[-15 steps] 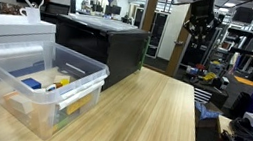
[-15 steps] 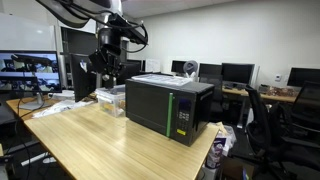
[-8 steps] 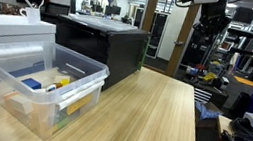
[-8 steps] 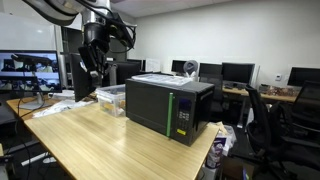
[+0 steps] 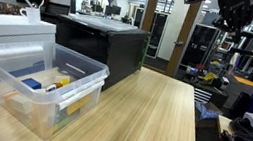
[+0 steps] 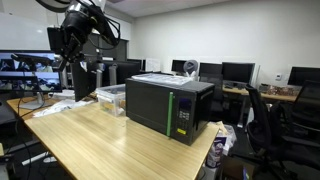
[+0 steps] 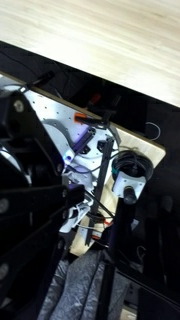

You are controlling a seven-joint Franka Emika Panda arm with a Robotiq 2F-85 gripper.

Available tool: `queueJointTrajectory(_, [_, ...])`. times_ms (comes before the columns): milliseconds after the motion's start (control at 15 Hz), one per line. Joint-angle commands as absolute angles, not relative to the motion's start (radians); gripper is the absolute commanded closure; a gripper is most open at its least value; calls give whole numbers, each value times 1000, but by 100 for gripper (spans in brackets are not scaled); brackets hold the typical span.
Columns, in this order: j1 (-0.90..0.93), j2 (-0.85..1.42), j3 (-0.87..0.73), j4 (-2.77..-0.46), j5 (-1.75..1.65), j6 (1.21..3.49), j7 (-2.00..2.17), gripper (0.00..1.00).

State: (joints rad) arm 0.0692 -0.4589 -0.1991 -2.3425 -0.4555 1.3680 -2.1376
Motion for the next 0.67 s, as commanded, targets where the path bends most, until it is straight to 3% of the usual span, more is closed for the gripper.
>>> queueJointTrajectory(0, [46,-437,-165,-2294,-310,1323,-2000,100])
queueJointTrajectory(600, [-19,-285,-223,-2191,72,1451,-1717,100])
